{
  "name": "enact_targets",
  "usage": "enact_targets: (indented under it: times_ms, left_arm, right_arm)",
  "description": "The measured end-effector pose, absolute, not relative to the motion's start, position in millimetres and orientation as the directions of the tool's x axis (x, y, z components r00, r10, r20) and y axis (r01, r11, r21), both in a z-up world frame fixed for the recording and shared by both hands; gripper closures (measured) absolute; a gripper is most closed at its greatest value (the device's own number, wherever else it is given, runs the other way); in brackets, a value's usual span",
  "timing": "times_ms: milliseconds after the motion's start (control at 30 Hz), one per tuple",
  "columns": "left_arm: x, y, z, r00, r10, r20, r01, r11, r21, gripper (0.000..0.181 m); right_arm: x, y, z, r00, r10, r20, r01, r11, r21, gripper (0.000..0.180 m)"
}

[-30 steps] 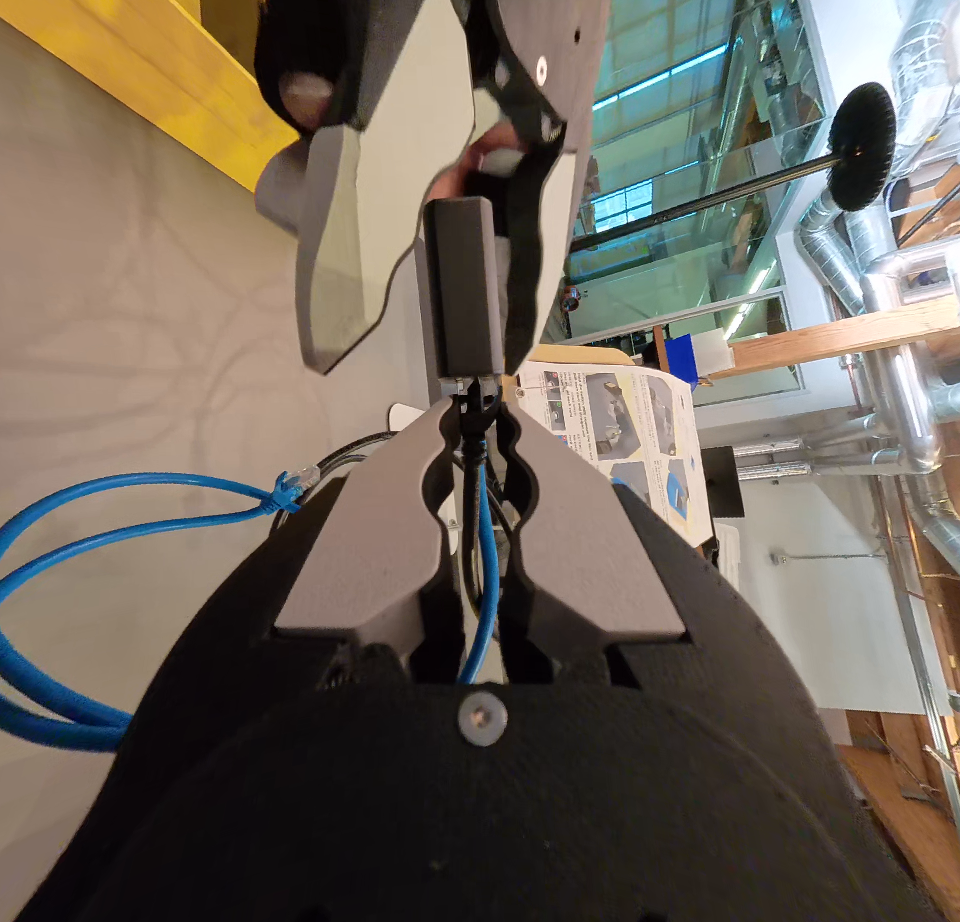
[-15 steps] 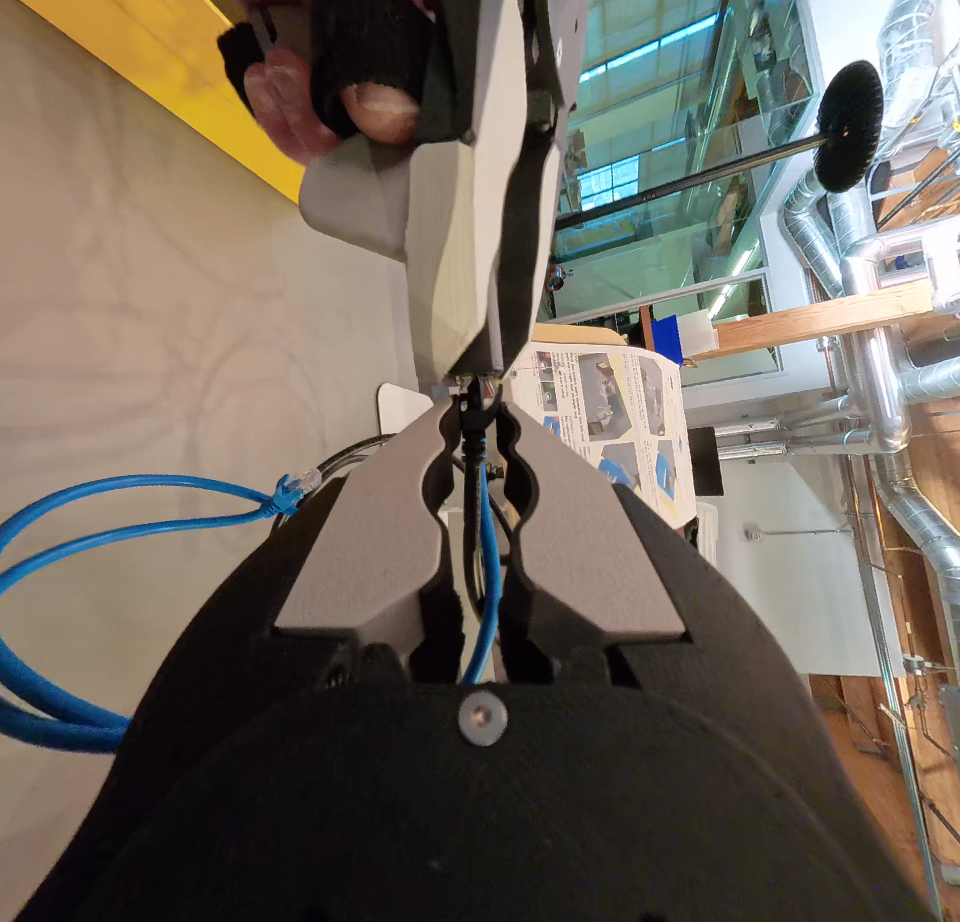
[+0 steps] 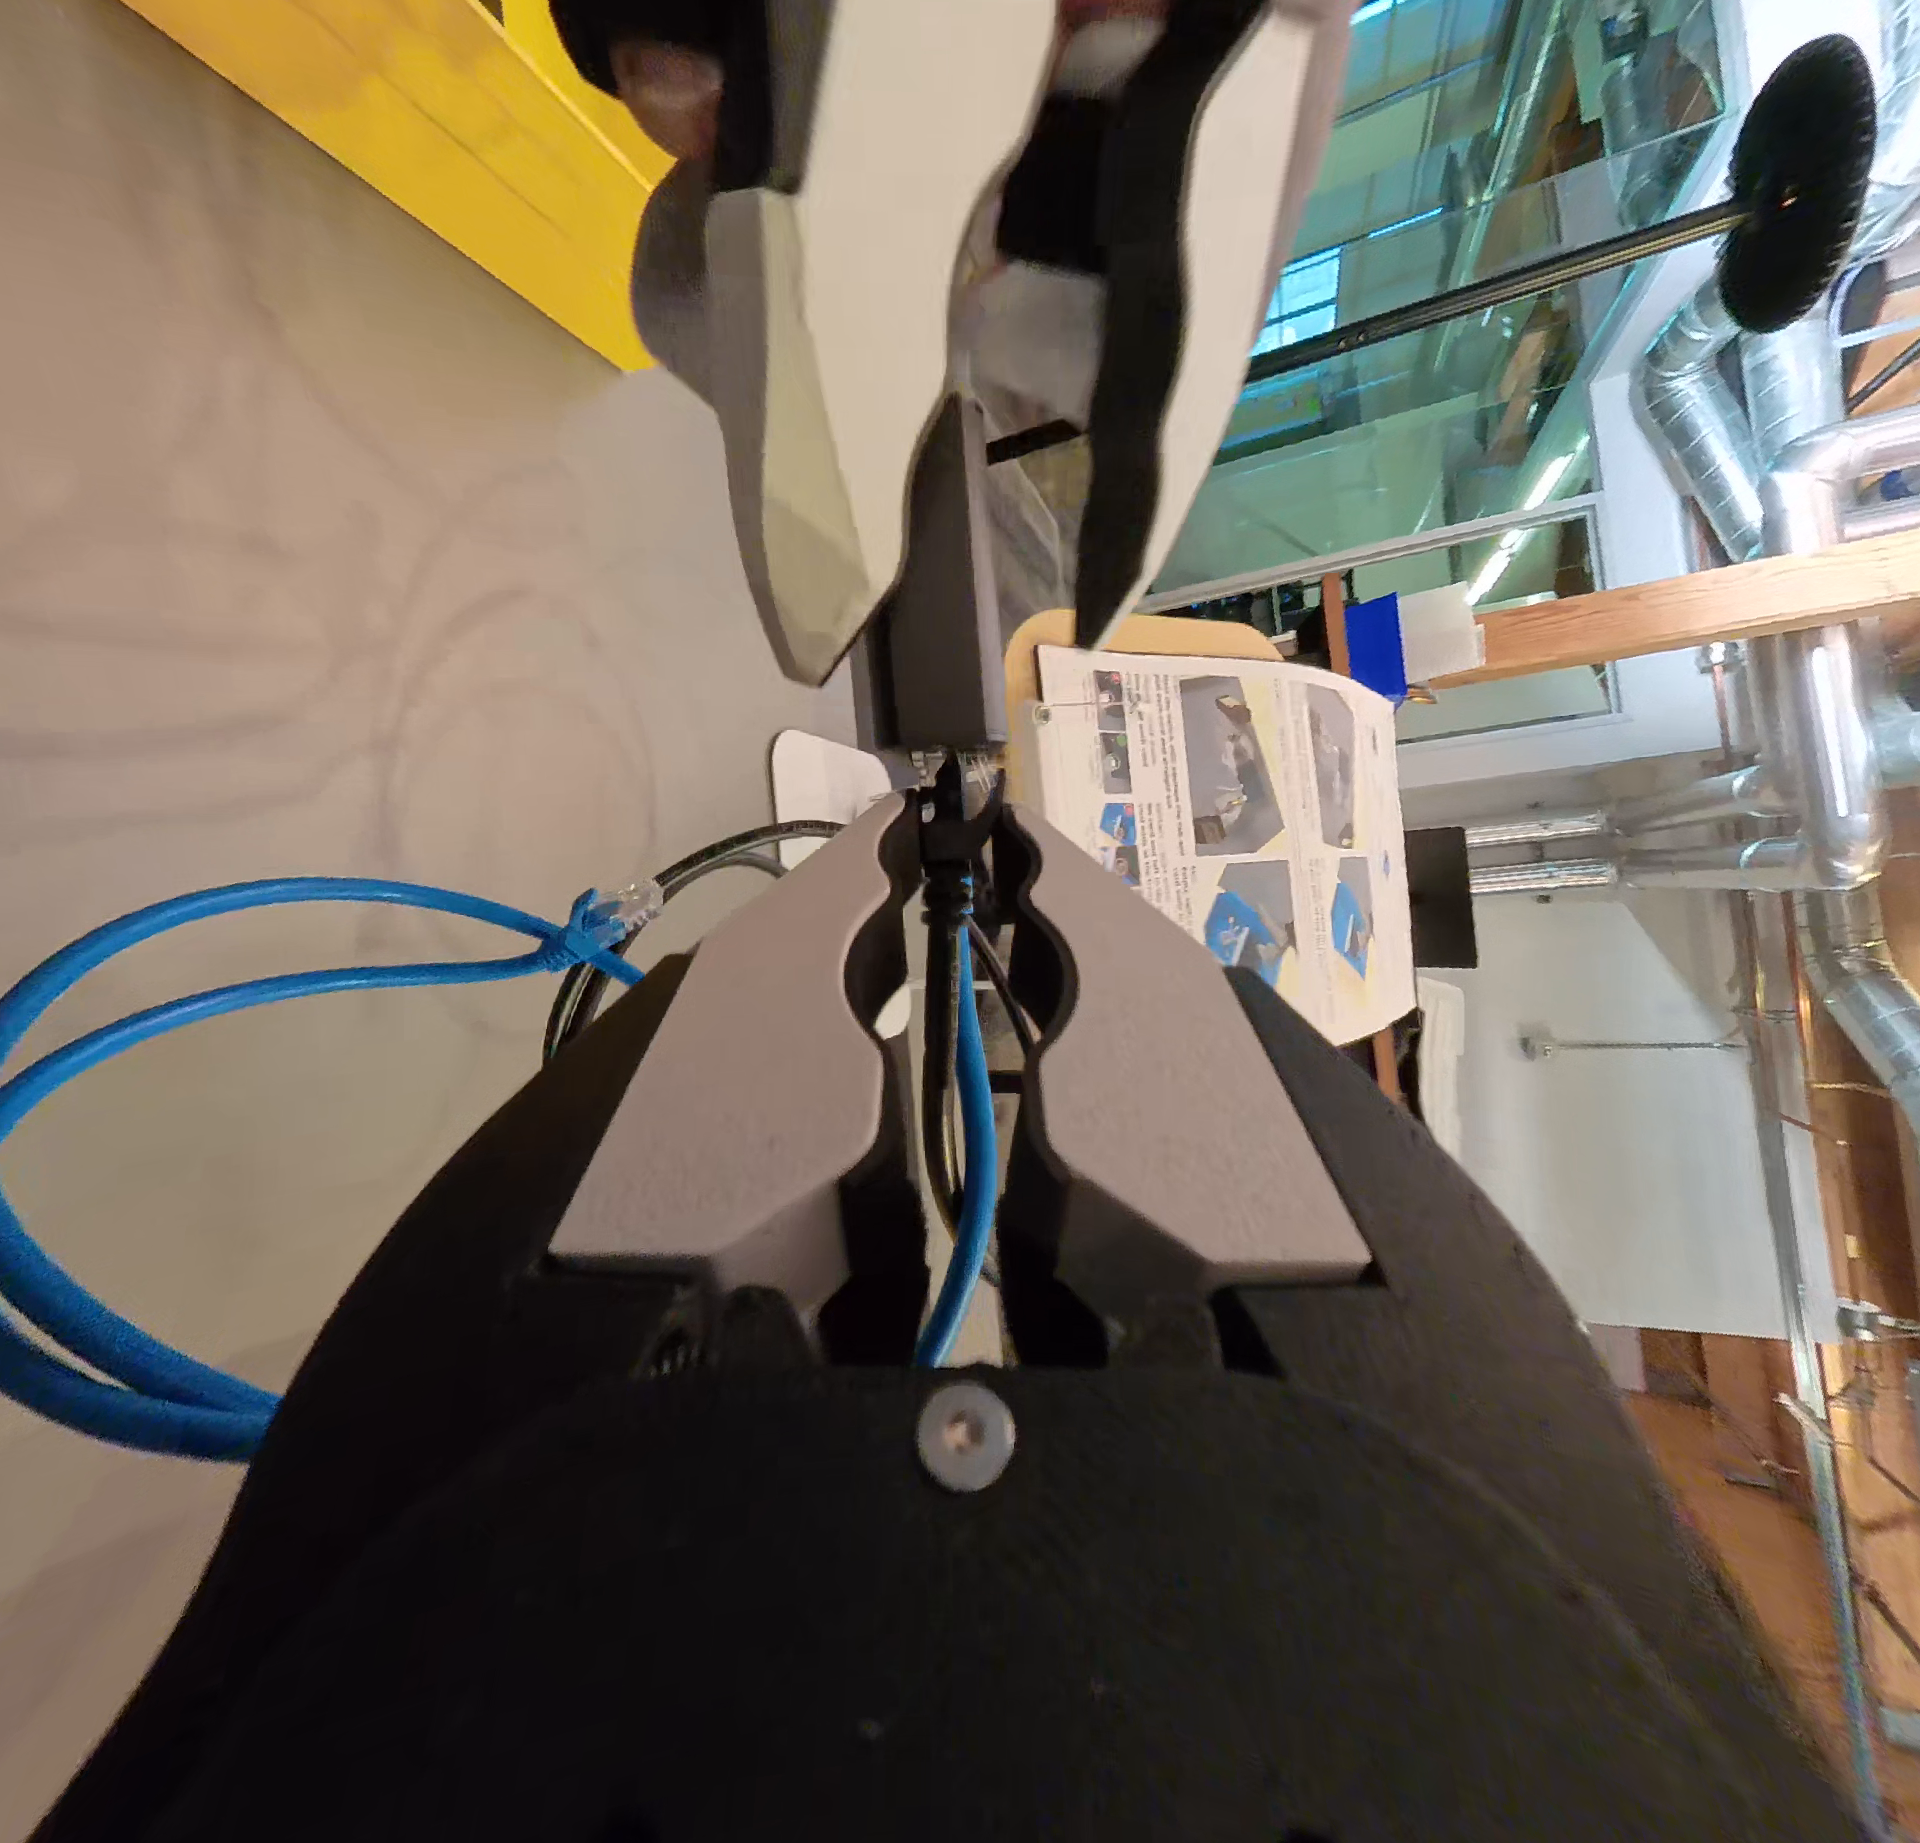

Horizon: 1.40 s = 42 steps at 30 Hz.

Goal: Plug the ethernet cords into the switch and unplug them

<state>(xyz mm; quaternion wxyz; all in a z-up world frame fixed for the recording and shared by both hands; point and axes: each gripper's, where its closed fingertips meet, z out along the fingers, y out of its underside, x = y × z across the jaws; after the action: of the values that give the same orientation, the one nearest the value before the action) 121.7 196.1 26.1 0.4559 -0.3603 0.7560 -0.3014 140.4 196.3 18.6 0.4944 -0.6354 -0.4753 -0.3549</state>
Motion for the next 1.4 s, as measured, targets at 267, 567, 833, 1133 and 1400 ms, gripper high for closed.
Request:
enact_targets:
  times_ms: [267,567,833,1133,1400]
  left_arm:
    - [127.6,201.2,14.6,-0.252,-0.595,-0.763,-0.289,0.799,-0.527,0.151]
    - [126.7,207.4,15.1,-0.239,-0.57,-0.786,-0.29,0.814,-0.503,0.154]
    - [124.1,205.2,23.8,-0.376,-0.899,-0.226,-0.226,0.325,-0.918,0.089]
    - [125.3,185.9,29.1,-0.516,-0.819,0.25,-0.264,-0.126,-0.956,0.094]
    - [131.5,192.1,15.5,-0.486,-0.81,0.328,-0.305,-0.195,-0.932,0.094]
  right_arm:
    - [136.9,198.6,18.3,0.341,0.297,0.892,0.94,-0.083,-0.332,0.168]
    - [134.6,196.6,23.4,0.39,0.302,0.87,0.919,-0.068,-0.389,0.168]
    - [136.2,193.0,30.0,0.422,0.267,0.866,0.902,-0.03,-0.43,0.169]
    - [135.5,194.9,25.9,0.345,0.22,0.912,0.935,0.005,-0.355,0.169]
    - [139.2,196.4,22.7,0.321,0.182,0.93,0.945,0.005,-0.327,0.169]
